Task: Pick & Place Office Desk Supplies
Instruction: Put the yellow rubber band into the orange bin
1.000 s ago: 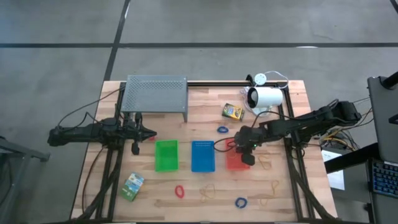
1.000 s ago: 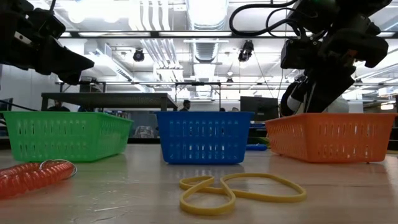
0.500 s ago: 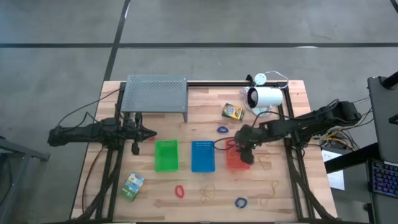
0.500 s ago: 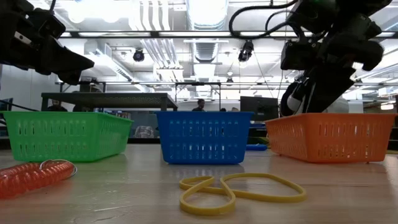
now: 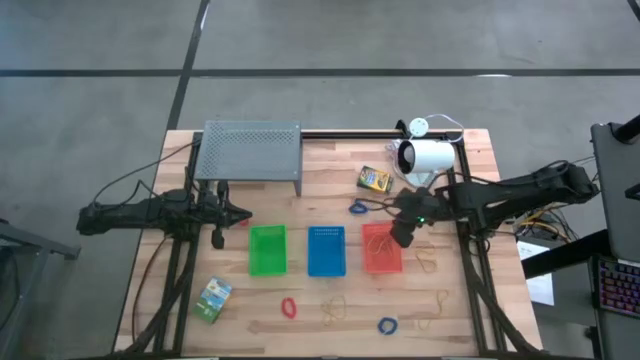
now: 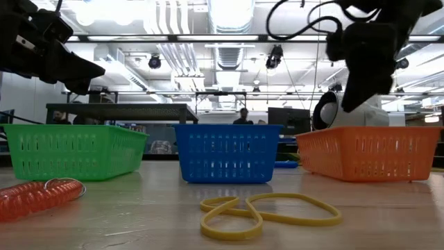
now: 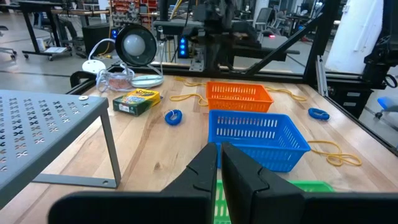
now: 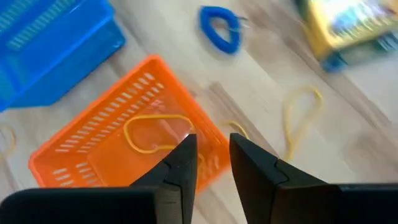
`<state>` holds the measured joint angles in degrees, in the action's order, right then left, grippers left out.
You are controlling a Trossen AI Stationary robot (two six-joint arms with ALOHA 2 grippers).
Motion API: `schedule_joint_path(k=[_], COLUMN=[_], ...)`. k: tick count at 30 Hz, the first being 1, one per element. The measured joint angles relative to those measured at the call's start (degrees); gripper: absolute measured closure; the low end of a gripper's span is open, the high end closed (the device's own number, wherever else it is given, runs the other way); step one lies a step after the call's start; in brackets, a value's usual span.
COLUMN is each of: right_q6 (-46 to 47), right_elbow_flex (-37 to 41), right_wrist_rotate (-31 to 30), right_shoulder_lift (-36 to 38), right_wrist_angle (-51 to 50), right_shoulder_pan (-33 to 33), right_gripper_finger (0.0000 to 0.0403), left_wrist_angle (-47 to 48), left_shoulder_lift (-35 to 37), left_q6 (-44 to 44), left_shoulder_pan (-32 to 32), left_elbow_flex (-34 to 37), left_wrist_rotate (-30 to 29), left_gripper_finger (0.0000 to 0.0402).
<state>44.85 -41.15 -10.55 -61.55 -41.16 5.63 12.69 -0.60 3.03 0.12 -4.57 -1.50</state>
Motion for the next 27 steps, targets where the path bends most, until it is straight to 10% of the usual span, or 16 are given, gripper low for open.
schedule_joint_path(k=[17, 27], right_q6=[37.1, 38.8], right_elbow_flex=[0.3, 0.5], right_wrist_rotate=[-4.6, -4.6], right_shoulder_lift=[6.3, -1.1], right_wrist_angle=[-28.4, -28.7], right_shoulder_pan=[0.1, -0.1], right_gripper_finger=[0.031, 0.031], left_wrist_angle=[0.0, 0.0], left_shoulder_lift=[0.0, 0.0], left_q6=[0.0, 0.0], left_shoulder_pan=[0.0, 0.0], left_elbow_flex=[0.0, 0.0], left_wrist_rotate=[0.0, 0.0], left_gripper_finger=[0.0374, 0.0374])
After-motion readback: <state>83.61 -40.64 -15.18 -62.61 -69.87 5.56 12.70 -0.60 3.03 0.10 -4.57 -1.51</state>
